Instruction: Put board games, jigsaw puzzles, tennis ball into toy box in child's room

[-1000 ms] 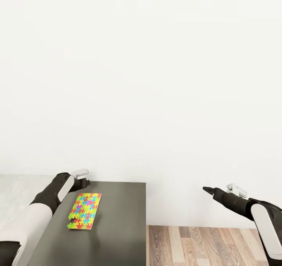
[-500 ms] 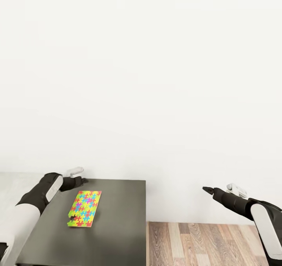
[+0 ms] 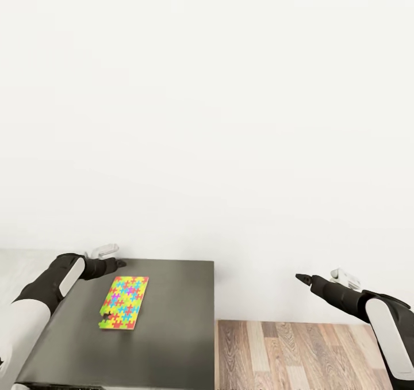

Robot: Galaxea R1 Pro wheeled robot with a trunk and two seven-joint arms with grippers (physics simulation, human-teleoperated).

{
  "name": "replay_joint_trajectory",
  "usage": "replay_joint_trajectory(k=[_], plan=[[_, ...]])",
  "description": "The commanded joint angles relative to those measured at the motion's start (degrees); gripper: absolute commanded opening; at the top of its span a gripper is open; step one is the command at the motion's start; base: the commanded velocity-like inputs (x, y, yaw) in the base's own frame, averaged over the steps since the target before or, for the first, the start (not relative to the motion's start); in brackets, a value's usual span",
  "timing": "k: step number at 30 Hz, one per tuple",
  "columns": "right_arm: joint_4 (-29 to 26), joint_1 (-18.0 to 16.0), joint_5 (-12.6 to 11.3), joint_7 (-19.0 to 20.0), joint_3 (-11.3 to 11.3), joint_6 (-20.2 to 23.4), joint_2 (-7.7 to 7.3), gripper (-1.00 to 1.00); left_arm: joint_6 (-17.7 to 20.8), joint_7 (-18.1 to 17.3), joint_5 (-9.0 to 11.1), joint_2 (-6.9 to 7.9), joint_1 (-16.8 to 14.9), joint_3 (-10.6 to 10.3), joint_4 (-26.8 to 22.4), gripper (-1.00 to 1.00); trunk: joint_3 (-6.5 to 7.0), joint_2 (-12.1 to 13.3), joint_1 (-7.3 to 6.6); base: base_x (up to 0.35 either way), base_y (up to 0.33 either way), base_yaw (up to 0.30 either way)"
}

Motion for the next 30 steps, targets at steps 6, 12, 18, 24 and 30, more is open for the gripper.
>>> replay_joint_trajectory(k=[6,12,18,24,30], plan=[[-0.1,-0.1,-0.5,-0.5,0.0,0.3,-0.01,1.0,0.1,-0.2,0.0,0.08,-0.1,-0.3,0.0,1.0,-0.69,-0.1,0.03,0.0,0.0,0.0],[-0.1,-0.1,-0.5,-0.5,0.0,0.3,-0.01,1.0,0.1,-0.3,0.0,0.08,-0.1,-0.3,0.0,1.0,-1.26,-0.1,0.03,0.0,0.0,0.0],[-0.1,-0.1,-0.6,-0.5,0.0,0.4,-0.01,1.0,0.2,-0.4,0.0,0.14,-0.1,-0.3,-0.1,1.0,-1.83,-0.1,0.03,0.0,0.0,0.0],[-0.1,-0.1,-0.6,-0.5,0.0,0.4,-0.03,1.0,0.2,-3.1,-0.1,0.27,-0.1,-0.3,-0.1,1.0,-2.4,-0.1,0.03,0.0,0.0,0.0],[0.0,-0.1,-0.6,-0.5,0.0,0.4,-0.01,1.0,0.1,-4.9,-0.2,1.12,-0.1,-0.4,-0.1,1.0,-2.96,-0.1,0.03,0.0,0.0,0.0]])
